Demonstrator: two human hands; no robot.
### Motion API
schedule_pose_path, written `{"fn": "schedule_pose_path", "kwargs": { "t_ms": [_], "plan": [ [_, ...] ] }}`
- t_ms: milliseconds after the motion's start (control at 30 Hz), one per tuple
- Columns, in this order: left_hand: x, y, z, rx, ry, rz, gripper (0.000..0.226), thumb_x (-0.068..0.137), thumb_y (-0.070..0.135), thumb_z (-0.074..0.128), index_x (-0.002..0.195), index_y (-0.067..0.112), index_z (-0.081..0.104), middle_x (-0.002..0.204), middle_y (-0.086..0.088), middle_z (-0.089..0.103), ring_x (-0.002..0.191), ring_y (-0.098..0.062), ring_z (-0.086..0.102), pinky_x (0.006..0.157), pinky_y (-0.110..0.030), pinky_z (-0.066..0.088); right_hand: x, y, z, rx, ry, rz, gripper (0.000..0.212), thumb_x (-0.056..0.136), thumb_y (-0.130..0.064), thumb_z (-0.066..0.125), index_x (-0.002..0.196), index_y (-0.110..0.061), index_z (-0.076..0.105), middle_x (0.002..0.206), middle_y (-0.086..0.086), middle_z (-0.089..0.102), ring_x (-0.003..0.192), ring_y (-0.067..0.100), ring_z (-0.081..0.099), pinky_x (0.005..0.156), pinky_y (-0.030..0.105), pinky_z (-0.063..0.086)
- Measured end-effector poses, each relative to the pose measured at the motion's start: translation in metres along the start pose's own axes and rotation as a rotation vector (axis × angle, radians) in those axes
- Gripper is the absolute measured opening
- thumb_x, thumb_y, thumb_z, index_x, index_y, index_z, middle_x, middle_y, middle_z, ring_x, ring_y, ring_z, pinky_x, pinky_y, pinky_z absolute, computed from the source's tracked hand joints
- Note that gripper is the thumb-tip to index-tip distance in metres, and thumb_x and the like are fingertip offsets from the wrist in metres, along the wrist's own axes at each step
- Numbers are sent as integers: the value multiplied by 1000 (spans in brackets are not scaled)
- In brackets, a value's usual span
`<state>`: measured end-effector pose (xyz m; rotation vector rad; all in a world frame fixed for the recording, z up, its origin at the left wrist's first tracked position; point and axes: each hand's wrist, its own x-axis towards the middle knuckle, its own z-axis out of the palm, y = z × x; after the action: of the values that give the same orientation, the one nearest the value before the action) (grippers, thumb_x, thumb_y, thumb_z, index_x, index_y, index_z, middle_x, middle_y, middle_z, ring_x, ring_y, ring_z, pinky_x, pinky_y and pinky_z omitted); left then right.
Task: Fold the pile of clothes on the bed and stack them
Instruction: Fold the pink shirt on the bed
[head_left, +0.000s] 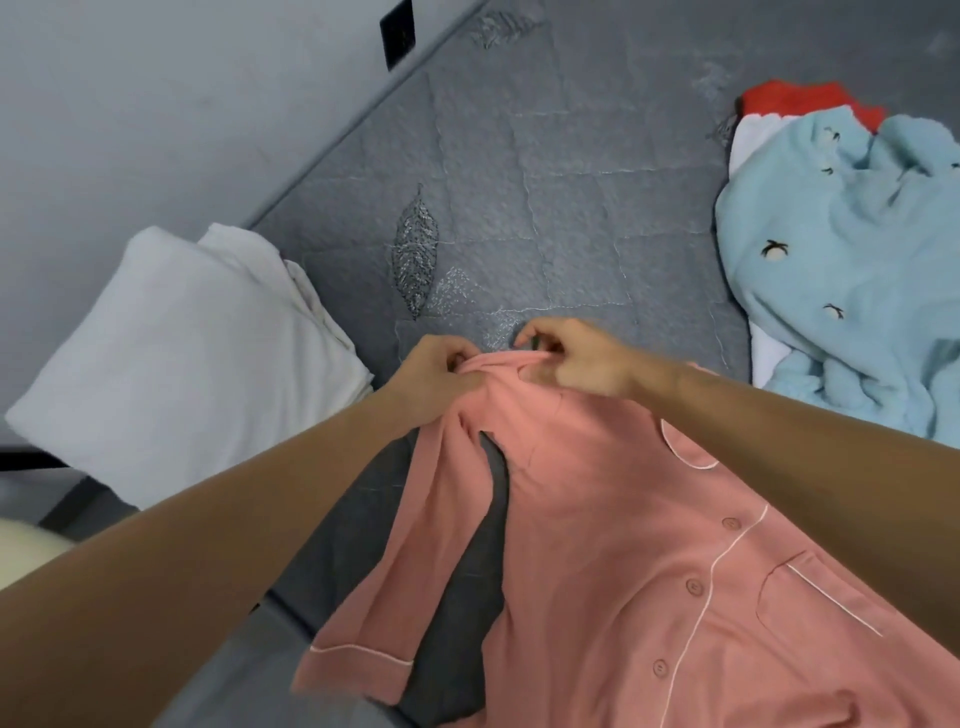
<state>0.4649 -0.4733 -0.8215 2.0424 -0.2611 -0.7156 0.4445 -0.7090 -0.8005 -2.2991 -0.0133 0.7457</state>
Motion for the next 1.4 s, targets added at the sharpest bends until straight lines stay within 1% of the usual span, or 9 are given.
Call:
{"fn": "schedule_pose_path", "kwargs": {
  "t_ms": [67, 167, 300, 400, 600, 800, 967, 1133, 1400],
  "plan": [
    [-2, 0, -7, 36, -25, -8, 16, 81, -2, 73, 92, 8, 78, 77, -2, 70, 66, -5, 56, 66, -24, 45, 10, -14, 5, 9, -56, -45, 12, 93, -15, 75, 90, -23, 67, 76, -11, 57, 68, 4, 50, 68, 27, 41],
    [-7, -4, -21, 235, -71, -70, 22, 78, 2, 68, 78, 23, 70, 69, 8, 66, 60, 1, 55, 65, -24, 41, 20, -26, 4, 33, -88, -46, 32, 97, -7, 69, 71, -23, 58, 65, -9, 50, 61, 6, 44, 63, 28, 37],
    [-12, -11, -43, 438, -86, -120, 15, 81, 5, 61, 69, 14, 62, 66, 1, 60, 74, -22, 60, 67, -28, 38, 23, -34, -2, -3, -45, -40, 21, 102, -6, 61, 81, -6, 64, 70, -3, 52, 64, 5, 45, 65, 28, 37],
    [-14, -11, -54, 466, -74, -107, 28, 89, 4, 56, 62, 9, 52, 69, -11, 63, 76, -32, 62, 63, -34, 38, 27, -40, -1, -38, -30, -28, 25, 104, -11, 59, 80, -12, 64, 74, 1, 55, 73, 13, 48, 72, 32, 39],
    [-20, -17, -77, 307, 90, -60, 29, 90, -1, 53, 62, 6, 53, 64, -10, 57, 65, -20, 47, 64, -35, 29, 34, -77, 21, 73, -140, -128, 13, 94, -12, 76, 105, -5, 73, 81, 2, 59, 74, 12, 50, 72, 29, 41],
    [-30, -21, -86, 113, 144, -13, 49, 108, 18, 52, 62, 17, 33, 60, 4, 31, 59, -12, 27, 60, -36, 23, 50, -110, 30, 111, -114, -157, 27, 98, -10, 71, 74, -12, 60, 66, -1, 44, 63, 11, 40, 62, 29, 33],
    [-51, -27, -98, -139, -48, -64, 42, 99, 27, 72, 64, 16, 53, 54, 16, 44, 51, 1, 37, 52, -13, 32, 51, -115, 26, 150, -58, -145, 18, 100, -7, 66, 84, -1, 66, 66, 4, 46, 65, 15, 41, 63, 30, 33],
    [-71, -41, -119, -181, -374, -246, 37, 83, 27, 89, 95, -4, 73, 89, -21, 78, 74, -26, 73, 74, -37, 60, 49, -116, 25, 142, -50, -157, 22, 101, -7, 65, 79, -5, 63, 64, -3, 44, 63, 12, 39, 61, 23, 33],
    [-87, -55, -142, -281, -74, -99, 31, 104, 18, 65, 77, 4, 71, 70, 5, 64, 68, -7, 54, 69, -20, 45, 60, -136, 42, 154, -51, -130, 12, 102, -9, 65, 90, -8, 65, 70, -4, 55, 62, 6, 46, 63, 22, 39]
  ]
}}
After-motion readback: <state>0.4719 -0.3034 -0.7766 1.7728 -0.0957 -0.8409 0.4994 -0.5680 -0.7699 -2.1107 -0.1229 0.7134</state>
